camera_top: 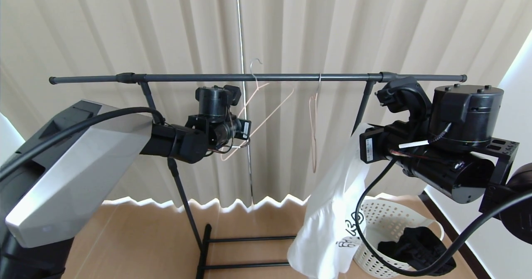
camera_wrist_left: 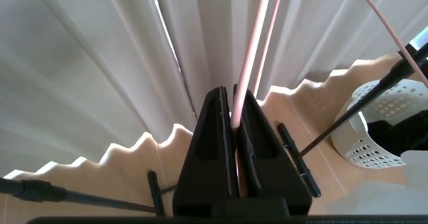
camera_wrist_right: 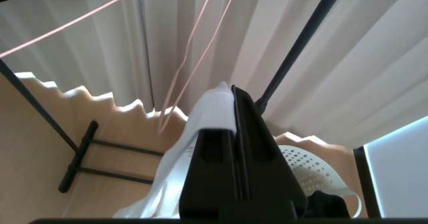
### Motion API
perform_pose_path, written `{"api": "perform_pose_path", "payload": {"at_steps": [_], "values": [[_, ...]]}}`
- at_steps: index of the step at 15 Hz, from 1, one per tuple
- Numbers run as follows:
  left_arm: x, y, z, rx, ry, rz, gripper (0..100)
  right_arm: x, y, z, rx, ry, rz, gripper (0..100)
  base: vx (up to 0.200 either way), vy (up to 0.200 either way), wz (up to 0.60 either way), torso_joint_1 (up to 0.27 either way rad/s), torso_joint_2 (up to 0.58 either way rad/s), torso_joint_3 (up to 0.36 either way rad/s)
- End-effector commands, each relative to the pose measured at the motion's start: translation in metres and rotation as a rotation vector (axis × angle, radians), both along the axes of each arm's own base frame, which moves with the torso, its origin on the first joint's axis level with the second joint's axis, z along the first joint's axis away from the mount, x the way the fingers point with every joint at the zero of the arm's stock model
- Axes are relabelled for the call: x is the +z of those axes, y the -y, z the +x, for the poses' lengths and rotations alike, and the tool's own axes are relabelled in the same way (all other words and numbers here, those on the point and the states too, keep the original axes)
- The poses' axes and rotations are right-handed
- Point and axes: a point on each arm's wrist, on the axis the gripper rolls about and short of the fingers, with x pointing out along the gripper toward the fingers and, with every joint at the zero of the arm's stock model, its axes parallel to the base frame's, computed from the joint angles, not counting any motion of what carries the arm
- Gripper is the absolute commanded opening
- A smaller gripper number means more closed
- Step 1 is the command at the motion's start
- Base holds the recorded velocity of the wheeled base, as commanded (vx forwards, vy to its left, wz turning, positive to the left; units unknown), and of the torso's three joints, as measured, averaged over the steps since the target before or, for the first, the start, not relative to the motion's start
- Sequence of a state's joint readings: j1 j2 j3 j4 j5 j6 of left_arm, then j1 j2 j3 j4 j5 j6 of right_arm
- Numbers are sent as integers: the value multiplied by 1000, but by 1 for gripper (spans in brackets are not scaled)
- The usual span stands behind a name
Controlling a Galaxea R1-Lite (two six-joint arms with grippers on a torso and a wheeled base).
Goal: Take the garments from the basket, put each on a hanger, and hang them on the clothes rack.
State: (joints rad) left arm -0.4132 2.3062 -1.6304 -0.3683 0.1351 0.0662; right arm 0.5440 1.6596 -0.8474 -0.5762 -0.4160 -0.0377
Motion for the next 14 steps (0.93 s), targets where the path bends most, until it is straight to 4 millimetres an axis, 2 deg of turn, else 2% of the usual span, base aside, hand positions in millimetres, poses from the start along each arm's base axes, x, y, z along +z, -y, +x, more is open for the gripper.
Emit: {"api": "perform_pose_path", "payload": {"at_steps": [1,3,5,6,7,8,10,12,13,14], "values": [[14,-3,-21,-12,10,-5,0,2,0,-1,1,5,2,0,0,0,0,0,0,0],[19,-6,-35,-20,22,-9,0,3,1,-1,1,8,4,0,0,0,0,0,0,0],[16,-11,-59,-27,-1,5,0,3,1,-2,1,9,5,0,0,0,0,0,0,0],[15,-13,-61,-27,-2,6,0,3,1,-2,1,9,5,0,0,0,0,0,0,0],[14,-23,-83,-26,20,0,0,1,1,-2,0,4,-2,0,0,0,0,0,0,0],[14,-27,-91,-26,24,-2,0,1,2,-3,-1,2,-5,0,0,0,0,0,0,0],[21,-42,-135,-45,29,-5,0,0,1,-3,-4,2,-16,0,0,0,0,0,0,0],[23,-48,-167,-80,15,0,0,1,1,-3,-8,7,-28,0,0,0,0,0,0,0],[21,-52,-194,-115,-3,14,0,0,1,-1,-37,10,-42,0,0,0,0,0,0,0],[18,-55,-209,-140,-9,37,0,-1,0,1,-59,7,-52,0,0,0,0,0,0,0]]}}
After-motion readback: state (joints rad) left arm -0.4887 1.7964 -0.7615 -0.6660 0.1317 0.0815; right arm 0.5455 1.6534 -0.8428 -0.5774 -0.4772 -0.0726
